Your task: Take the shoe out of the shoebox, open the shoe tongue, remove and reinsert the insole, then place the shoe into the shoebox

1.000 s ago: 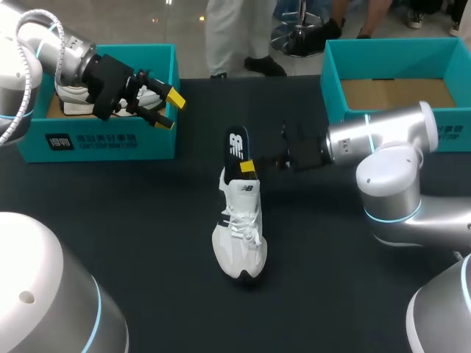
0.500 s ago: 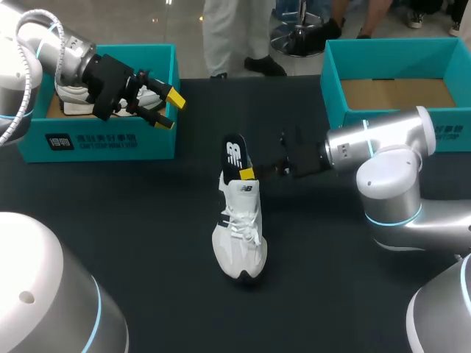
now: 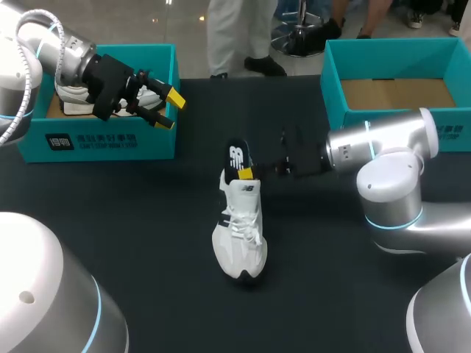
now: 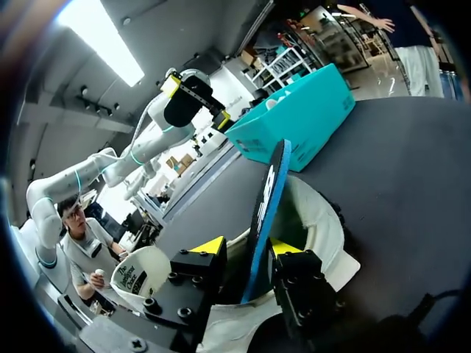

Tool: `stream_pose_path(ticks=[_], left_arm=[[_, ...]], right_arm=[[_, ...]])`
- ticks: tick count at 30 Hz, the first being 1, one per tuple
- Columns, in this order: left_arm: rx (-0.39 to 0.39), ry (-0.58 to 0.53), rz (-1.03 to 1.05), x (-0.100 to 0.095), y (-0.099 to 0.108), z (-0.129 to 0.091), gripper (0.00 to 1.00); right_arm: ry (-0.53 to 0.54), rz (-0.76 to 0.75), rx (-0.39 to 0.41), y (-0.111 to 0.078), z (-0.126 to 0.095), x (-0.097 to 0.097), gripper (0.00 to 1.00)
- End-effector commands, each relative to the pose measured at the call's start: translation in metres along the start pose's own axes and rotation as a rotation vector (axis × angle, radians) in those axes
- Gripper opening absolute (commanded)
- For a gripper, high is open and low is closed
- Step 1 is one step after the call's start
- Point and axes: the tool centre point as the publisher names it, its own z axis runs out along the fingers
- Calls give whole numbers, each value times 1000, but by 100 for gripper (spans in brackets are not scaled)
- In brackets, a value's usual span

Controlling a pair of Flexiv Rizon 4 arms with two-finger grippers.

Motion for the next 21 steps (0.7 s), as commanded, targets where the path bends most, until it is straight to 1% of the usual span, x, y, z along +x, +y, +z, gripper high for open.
stream_pose_path(ticks=[1,2,6,8,11,16,21], left_arm=[[1,1,1,0,0,0,100],[1,1,1,0,0,0,100],[1,1,1,0,0,0,100],[1,1,1,0,0,0,100],[1,1,1,0,0,0,100],[1,1,1,0,0,0,100],[1,1,1,0,0,0,100]], right_arm=[[0,-7,21,10,1,-2,35],[1,-13,25,12,1,-3,32],[5,-23,32,19,2,-7,30],[7,-27,35,20,3,-9,21],[9,-28,37,21,3,-12,0],[19,-11,41,14,4,-11,0],[27,24,44,2,5,-5,0]])
